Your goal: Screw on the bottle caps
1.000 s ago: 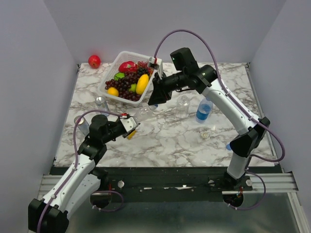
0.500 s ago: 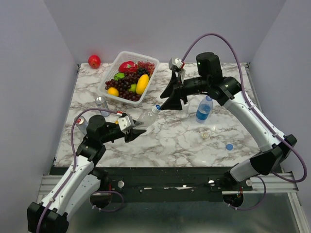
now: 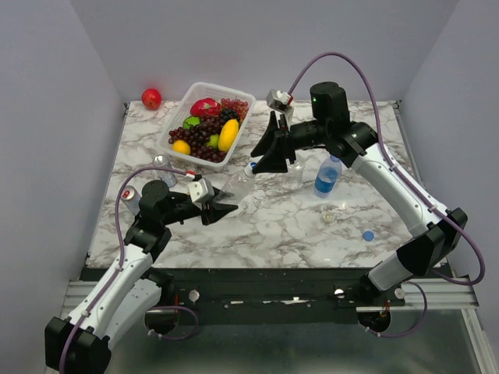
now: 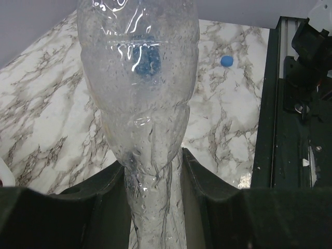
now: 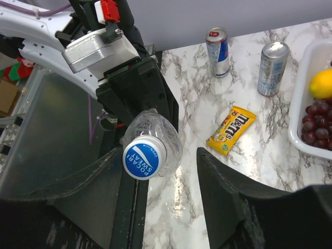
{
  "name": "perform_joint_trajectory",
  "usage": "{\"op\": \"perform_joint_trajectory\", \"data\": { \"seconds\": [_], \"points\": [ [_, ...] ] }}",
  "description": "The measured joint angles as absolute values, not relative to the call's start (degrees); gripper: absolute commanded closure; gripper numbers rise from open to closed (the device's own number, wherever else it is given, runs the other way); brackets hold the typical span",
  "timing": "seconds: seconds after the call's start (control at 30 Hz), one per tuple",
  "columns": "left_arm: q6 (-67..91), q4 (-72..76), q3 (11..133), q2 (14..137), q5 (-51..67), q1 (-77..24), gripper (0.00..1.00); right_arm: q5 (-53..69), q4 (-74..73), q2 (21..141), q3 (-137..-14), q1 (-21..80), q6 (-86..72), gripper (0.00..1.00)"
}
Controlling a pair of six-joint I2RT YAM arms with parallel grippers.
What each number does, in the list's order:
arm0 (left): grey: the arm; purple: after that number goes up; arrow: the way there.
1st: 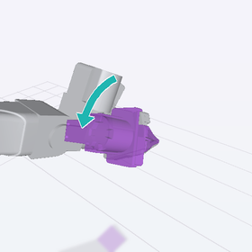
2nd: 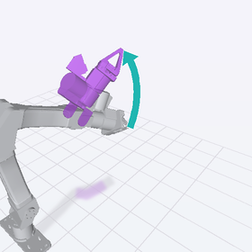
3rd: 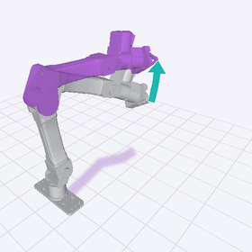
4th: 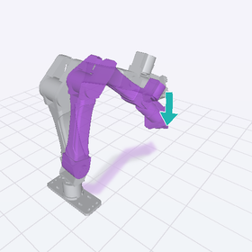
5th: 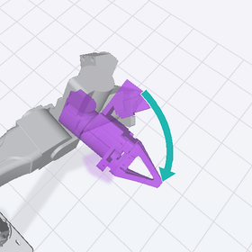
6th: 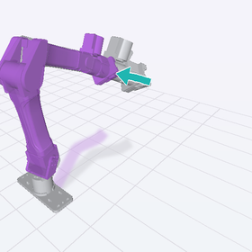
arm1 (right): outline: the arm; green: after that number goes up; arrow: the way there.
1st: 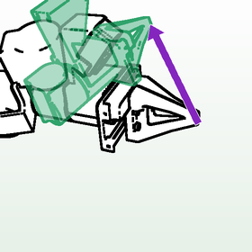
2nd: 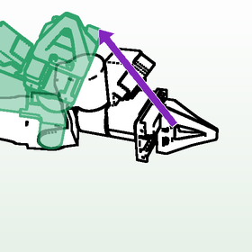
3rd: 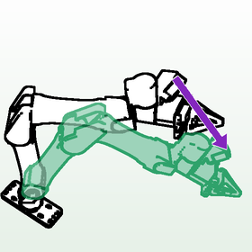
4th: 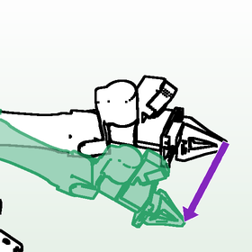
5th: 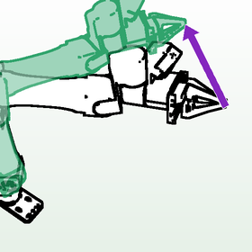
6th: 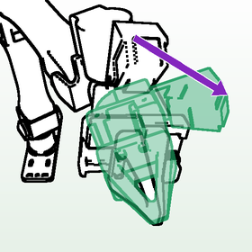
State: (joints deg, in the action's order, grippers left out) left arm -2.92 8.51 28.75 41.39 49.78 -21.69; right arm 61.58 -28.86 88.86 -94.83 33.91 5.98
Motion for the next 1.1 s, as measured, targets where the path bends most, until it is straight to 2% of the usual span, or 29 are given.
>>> {"op": "perform_joint_trajectory", "data": {
  "seconds": [0.1,0.13,0.2,0.33,0.4,0.53,0.77,0.87,0.9,0.93,1.1],
  "points": [
    [-2.76,9.04,28.84,41.95,49.78,-21.69,1.00,62.11,-28.23,89.08,-94.83,33.91,5.21,0.46],
    [-2.63,9.17,28.84,42.13,49.76,-21.67,1.00,62.28,-28.08,89.10,-94.80,33.91,4.89,0.52],
    [-2.39,9.56,28.84,42.39,49.74,-21.63,1.00,62.54,-27.75,89.08,-94.70,33.91,4.27,0.57],
    [-1.65,10.24,28.84,43.03,49.74,-21.45,1.00,62.72,-26.59,89.10,-93.91,33.91,2.90,0.49],
    [-1.39,10.74,28.84,43.29,49.71,-21.47,1.00,62.72,-26.20,89.10,-93.21,33.91,2.13,0.49],
    [-0.93,11.14,28.84,43.68,49.56,-21.45,1.00,62.72,-25.80,89.25,-92.36,33.91,0.99,0.66],
    [-0.51,12.16,28.84,44.10,48.07,-21.63,1.00,61.67,-24.23,89.34,-92.33,33.91,-1.93,0.80],
    [-0.75,12.36,28.80,44.14,42.46,-23.94,1.00,58.33,-23.44,89.34,-92.36,34.04,-4.34,0.84],
    [-0.78,12.36,28.71,44.14,40.16,-25.28,1.00,56.34,-23.44,89.34,-92.42,34.13,-5.13,0.88],
    [-0.64,12.38,28.56,44.14,34.81,-27.22,1.00,54.00,-23.73,89.34,-92.71,34.37,-5.72,1.00],
    [5.69,14.04,29.52,48.10,18.50,-31.55,1.00,32.47,-25.87,89.67,-95.57,39.16,-9.87,1.00]
  ]
}}
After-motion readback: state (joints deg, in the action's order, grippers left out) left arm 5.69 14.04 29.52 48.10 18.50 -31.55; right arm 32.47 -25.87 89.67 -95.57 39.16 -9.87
